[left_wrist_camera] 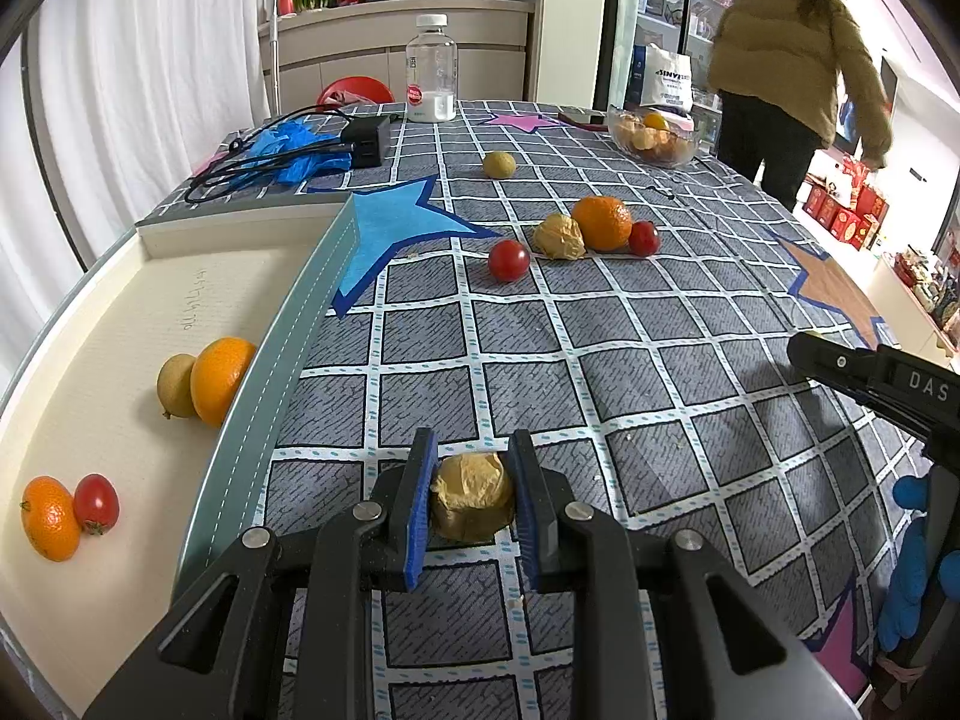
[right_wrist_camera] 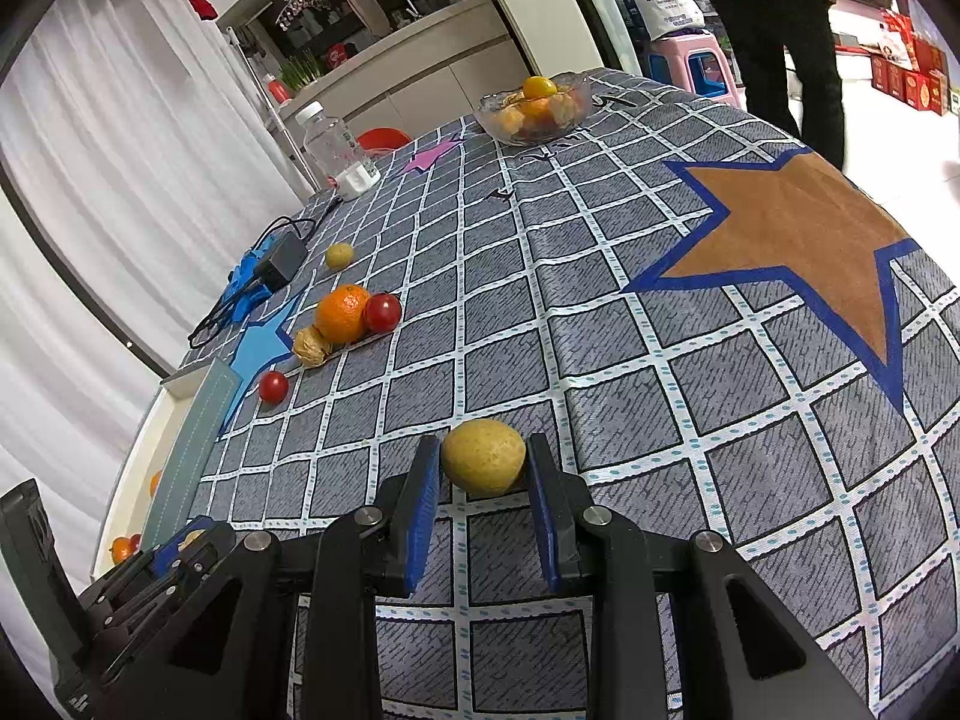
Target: Organize fruits
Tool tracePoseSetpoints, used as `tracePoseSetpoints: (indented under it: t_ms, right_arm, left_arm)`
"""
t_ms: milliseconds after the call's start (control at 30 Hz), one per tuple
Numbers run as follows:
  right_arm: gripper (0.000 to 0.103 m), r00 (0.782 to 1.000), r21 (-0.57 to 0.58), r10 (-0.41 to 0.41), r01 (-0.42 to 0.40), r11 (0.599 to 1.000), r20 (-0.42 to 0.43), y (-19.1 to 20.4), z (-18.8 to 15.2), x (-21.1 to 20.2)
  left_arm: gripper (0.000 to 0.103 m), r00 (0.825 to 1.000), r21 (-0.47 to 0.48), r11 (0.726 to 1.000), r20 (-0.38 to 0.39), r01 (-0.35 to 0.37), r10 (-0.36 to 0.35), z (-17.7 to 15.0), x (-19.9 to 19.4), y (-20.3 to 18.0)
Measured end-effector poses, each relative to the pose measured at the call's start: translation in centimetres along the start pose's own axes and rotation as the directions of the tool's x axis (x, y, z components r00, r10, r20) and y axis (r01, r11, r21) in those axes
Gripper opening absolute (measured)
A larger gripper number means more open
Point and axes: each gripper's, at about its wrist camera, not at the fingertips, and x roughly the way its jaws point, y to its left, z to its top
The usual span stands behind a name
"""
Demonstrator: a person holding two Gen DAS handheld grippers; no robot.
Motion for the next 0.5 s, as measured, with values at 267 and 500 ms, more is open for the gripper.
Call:
tracePoseSetpoints:
  t_ms: [267, 500]
  right_arm:
    - [0.030, 1.000, 0.000, 0.000, 0.000, 1.000, 0.000, 0.00, 0.00, 0.02]
    - [0.030, 1.000, -0.001, -0.001, 0.001, 1.000, 0.000, 0.02, 0.00, 0.04]
  left_arm:
    - [0.026, 1.000, 0.002, 1.000, 0.000, -0.002, 0.002, 0.00, -0.02, -0.10]
    - [0.026, 1.000, 0.002, 1.000, 0.000, -0.002, 0.002, -0.01, 0.01, -0.07]
